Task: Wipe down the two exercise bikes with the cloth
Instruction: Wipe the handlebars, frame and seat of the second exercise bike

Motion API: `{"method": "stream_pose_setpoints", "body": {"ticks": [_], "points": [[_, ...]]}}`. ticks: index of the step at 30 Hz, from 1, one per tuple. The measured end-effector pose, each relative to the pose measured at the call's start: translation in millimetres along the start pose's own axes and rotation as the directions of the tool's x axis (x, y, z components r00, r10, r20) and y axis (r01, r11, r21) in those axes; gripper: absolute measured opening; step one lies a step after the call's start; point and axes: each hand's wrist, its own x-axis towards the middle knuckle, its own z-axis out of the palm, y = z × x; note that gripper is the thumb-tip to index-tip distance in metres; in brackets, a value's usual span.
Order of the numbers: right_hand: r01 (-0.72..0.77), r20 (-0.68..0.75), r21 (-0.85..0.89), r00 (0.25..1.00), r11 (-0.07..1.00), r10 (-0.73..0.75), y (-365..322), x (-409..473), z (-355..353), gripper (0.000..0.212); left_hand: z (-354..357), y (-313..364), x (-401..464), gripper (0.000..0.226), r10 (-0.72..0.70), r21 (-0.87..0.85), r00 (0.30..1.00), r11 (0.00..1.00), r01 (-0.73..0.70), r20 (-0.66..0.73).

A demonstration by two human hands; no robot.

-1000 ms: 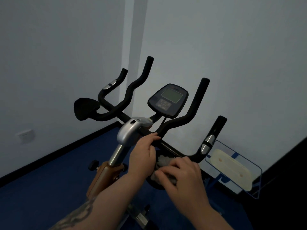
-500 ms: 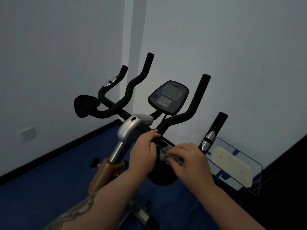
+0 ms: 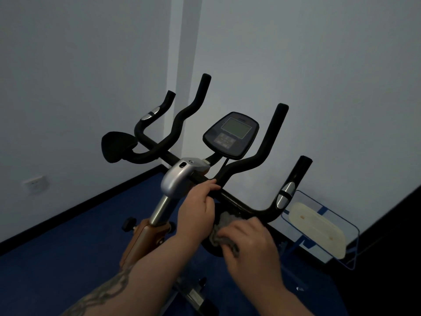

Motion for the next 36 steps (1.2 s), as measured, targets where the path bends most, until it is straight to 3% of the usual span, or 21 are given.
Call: {"method": "stream_pose_setpoints", "body": {"ticks": [2, 8, 13, 21, 26, 33, 36], "points": [[0.068, 0.062, -0.028, 0.996, 0.997, -0.066, 3, 6, -4, 0.027, -1, 0, 1, 0.037, 0.001, 0.006, 1.000, 1.000, -0.001, 0.003], [-0.028, 0.013, -0.025, 1.000, 0.999, 0.029, 11, 36, -15, 0.018, 1, 0, 1, 0.036, -0.017, -0.011, 1.000, 1.000, 0.017, -0.003], [0.125, 0.075, -0.028, 0.990, 0.992, -0.123, -1, -3, -2, 0.024, 2, -1, 1, 0.036, -0.023, -0.011, 1.000, 1.000, 0.023, 0.002], [-0.014, 0.021, 0.004, 1.000, 1.000, 0.014, 3, 24, 0, 0.020, 0, 0, -2, 0.034, -0.039, -0.045, 0.999, 0.998, 0.039, 0.001], [0.139, 0.028, -0.078, 0.990, 0.987, -0.138, 10, 15, -4, 0.023, 0, 3, -1, 0.034, -0.035, -0.047, 0.999, 0.998, 0.034, -0.012], [-0.057, -0.042, -0.070, 0.998, 0.996, 0.054, 12, 28, -10, 0.025, 0, 3, -3, 0.032, -0.038, -0.076, 0.999, 0.996, 0.037, -0.008], [0.093, 0.073, -0.090, 0.994, 0.992, -0.086, -4, 4, -4, 0.025, -1, 3, -2, 0.033, -0.032, -0.072, 0.999, 0.997, 0.030, -0.026]]}}
